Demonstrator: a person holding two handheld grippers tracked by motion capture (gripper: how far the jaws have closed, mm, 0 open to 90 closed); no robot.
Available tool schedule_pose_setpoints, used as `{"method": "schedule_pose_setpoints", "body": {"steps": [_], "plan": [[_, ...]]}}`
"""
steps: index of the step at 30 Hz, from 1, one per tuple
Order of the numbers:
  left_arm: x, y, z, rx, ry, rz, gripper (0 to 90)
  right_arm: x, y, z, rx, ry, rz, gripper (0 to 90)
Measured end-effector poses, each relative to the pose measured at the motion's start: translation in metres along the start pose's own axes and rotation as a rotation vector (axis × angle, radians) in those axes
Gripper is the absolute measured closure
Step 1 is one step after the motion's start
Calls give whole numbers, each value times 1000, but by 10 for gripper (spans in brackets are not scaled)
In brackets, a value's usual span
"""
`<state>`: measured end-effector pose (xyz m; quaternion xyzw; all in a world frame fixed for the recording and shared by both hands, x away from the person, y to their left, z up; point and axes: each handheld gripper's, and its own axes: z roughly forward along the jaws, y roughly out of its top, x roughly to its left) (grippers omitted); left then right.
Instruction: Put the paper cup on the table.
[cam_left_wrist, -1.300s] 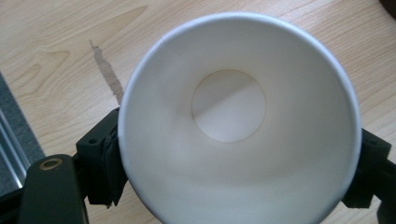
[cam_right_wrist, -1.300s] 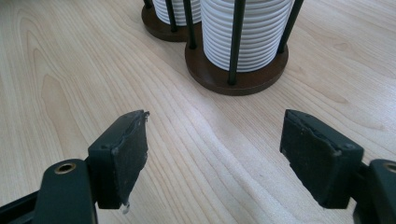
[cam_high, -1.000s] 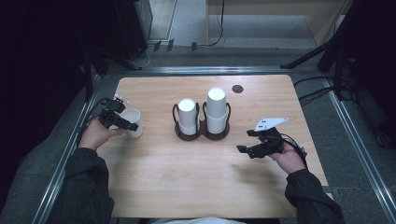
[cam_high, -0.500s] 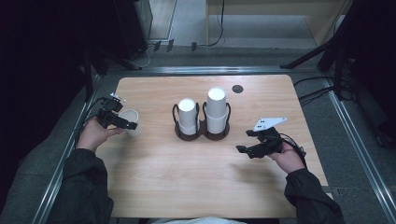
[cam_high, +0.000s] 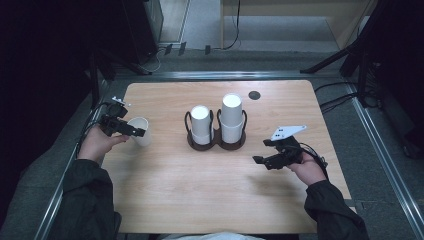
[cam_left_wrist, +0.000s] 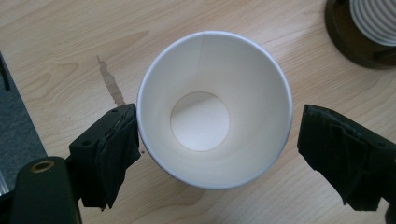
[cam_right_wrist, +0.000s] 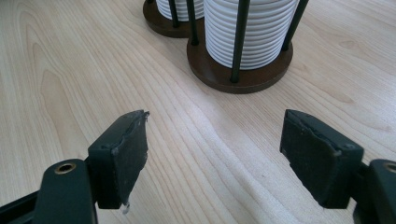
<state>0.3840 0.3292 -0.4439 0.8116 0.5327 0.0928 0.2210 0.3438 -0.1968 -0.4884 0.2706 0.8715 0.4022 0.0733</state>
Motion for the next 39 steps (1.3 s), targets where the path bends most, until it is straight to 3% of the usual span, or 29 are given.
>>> {"method": "schedule_pose_setpoints", "body": {"steps": [17, 31, 36, 39], "plan": [[-4, 2, -29, -79, -30, 7, 130, 0, 0, 1, 10, 7, -3, 232], [-22, 7, -36, -106, -66, 50, 134, 0, 2, 1, -1, 9, -4, 232], [-30, 8, -38, -114, -102, 68, 134, 0, 3, 2, 2, 14, -6, 232], [-37, 9, -41, -141, -150, 86, 134, -1, 3, 1, -1, 15, -4, 232]]}}
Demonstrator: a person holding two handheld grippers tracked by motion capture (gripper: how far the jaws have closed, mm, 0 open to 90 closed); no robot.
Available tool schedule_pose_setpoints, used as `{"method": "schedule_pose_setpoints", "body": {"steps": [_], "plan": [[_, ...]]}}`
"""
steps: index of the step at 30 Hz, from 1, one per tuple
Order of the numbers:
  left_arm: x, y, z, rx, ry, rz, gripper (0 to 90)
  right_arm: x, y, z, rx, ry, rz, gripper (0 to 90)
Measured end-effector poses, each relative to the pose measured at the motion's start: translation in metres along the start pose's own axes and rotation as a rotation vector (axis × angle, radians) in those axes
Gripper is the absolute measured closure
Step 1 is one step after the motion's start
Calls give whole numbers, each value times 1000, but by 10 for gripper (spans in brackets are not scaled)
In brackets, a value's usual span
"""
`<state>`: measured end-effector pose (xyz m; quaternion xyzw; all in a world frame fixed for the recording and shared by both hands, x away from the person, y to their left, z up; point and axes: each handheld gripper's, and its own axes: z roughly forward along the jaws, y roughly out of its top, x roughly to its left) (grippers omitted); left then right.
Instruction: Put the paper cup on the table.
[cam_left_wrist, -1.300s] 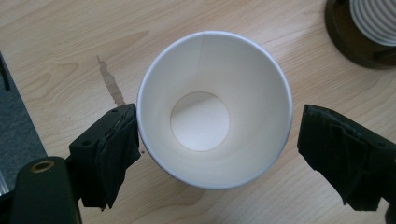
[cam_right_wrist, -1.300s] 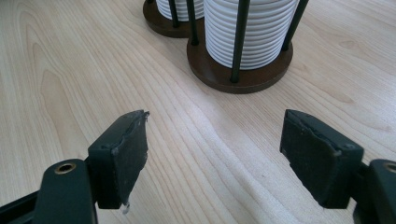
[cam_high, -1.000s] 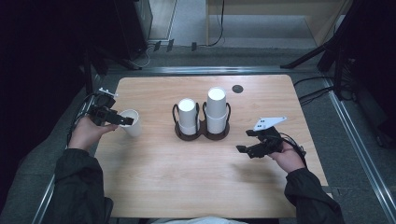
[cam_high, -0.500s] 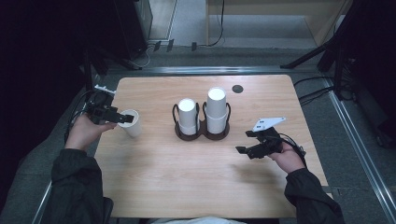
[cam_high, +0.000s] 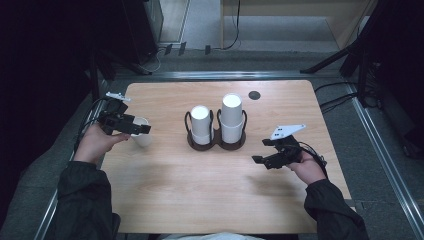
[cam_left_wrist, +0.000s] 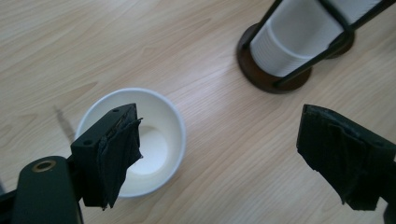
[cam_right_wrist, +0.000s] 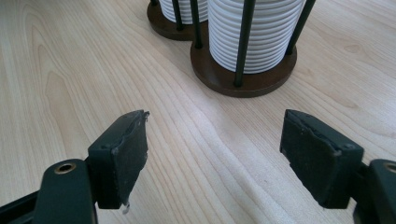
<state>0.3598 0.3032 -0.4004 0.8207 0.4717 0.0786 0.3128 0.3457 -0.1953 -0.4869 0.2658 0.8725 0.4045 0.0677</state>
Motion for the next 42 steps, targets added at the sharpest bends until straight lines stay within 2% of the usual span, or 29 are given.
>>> {"method": "schedule_pose_setpoints", "body": {"steps": [1, 6, 13, 17, 21, 25, 29, 33, 35, 42], "plan": [[-3, 1, 0, -8, -15, 3, 134, -1, 0, 0, -3, -1, 2, 232], [-16, 4, 2, -23, -39, 37, 134, -1, 0, -2, -6, -2, 7, 232], [-36, 4, 16, -29, -106, 65, 137, -1, 0, -2, -16, -2, 24, 232], [-48, 3, 25, -37, -116, 97, 137, -1, 0, -3, -20, -1, 31, 232], [-56, 1, 32, -41, -121, 115, 137, -2, 0, -4, -23, -3, 33, 232], [-63, -3, 40, -46, -149, 137, 137, -1, 0, -4, -23, -4, 37, 232], [-67, -7, 46, -57, -186, 140, 136, -1, 0, -4, -23, -2, 37, 232], [-74, -11, 52, -61, -184, 169, 136, 0, 0, -4, -19, 1, 33, 232], [-76, -12, 55, -61, -195, 162, 136, 0, 0, -3, -18, 1, 33, 232], [-86, -16, 61, -73, -206, 178, 137, 1, 0, -2, -16, 8, 34, 232]]}}
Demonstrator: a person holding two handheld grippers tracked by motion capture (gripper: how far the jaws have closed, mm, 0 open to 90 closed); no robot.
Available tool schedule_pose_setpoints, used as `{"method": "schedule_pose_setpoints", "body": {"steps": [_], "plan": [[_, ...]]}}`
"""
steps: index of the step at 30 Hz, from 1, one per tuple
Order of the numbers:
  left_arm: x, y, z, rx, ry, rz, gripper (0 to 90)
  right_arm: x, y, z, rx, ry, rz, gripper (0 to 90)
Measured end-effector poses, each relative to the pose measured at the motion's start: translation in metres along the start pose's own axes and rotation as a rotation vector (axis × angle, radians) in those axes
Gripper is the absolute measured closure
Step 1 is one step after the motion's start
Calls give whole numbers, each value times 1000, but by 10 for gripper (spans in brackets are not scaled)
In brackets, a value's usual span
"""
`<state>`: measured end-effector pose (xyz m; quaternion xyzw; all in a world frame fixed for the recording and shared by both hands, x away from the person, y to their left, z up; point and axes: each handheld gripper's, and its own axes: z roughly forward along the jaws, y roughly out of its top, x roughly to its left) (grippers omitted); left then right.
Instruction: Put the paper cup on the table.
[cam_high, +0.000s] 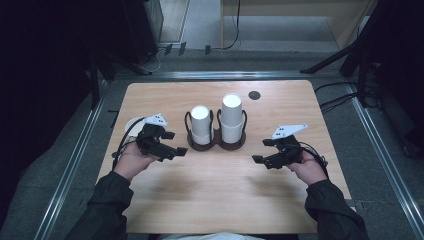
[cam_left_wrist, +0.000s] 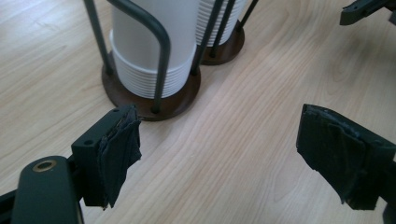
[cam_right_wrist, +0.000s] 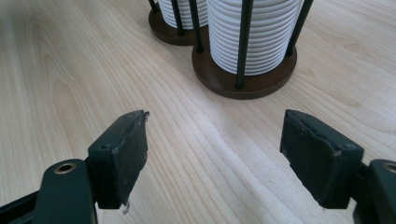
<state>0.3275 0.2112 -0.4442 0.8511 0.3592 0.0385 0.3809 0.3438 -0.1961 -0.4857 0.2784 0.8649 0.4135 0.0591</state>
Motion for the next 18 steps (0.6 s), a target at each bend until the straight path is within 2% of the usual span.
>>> {"method": "schedule_pose_setpoints", "body": {"steps": [2, 7, 14, 18], "plan": [[-3, -1, 3, -3, -8, -5, 137, 1, 0, 1, 3, 5, -5, 232], [-10, -3, 13, -3, -13, 15, 136, 2, 1, 4, 9, 29, 22, 232], [-19, -6, 27, -5, -6, 42, 136, 4, 1, 6, 21, 24, -10, 232], [-21, -7, 33, -6, -21, 38, 137, 6, 1, 8, 26, 26, -18, 232]]}}
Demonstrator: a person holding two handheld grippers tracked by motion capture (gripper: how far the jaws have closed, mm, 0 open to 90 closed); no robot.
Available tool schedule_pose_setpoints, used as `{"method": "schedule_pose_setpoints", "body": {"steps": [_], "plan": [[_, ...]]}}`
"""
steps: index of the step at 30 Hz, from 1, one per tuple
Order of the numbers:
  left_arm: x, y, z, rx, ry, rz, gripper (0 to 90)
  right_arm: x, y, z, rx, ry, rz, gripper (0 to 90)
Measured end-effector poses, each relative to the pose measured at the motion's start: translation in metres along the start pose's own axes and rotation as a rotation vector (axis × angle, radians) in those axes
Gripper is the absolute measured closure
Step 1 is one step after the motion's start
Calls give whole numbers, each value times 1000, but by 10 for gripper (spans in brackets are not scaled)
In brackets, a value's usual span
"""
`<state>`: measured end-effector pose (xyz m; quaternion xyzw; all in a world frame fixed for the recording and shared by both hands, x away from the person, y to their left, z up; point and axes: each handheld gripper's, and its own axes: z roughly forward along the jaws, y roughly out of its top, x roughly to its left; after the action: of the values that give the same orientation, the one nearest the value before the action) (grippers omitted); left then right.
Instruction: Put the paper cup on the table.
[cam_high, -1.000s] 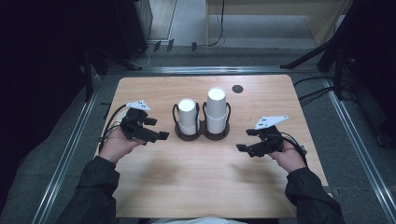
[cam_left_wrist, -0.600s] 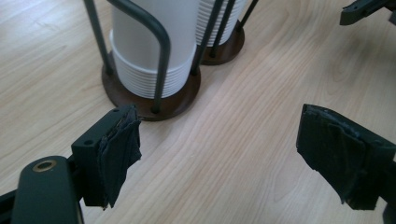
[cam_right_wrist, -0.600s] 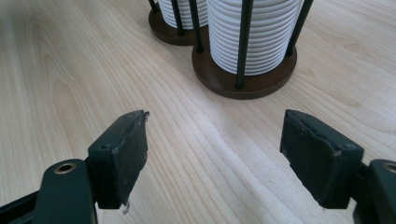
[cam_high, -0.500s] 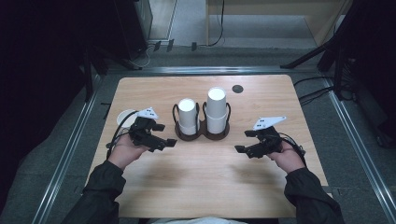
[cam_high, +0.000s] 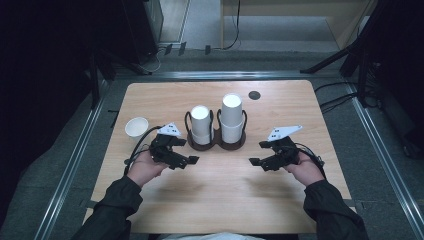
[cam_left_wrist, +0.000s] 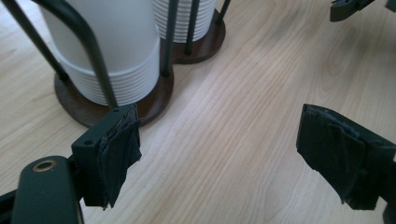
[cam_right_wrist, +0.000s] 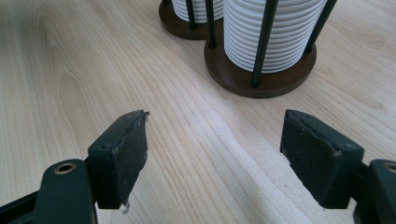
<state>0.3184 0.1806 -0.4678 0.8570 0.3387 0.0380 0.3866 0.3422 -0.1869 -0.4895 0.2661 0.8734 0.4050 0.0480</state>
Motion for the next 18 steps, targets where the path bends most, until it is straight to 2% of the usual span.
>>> {"method": "schedule_pose_setpoints", "body": {"steps": [8, 11, 18], "plan": [[-4, -2, 12, -2, 11, 20, 136, 3, 1, 3, 2, 4, -21, 232], [-4, -3, 15, 6, 3, 22, 137, 4, 1, 3, 0, 1, -34, 232], [-4, -5, 18, 7, 20, 37, 137, 4, 0, 2, -3, -1, -48, 232]]}}
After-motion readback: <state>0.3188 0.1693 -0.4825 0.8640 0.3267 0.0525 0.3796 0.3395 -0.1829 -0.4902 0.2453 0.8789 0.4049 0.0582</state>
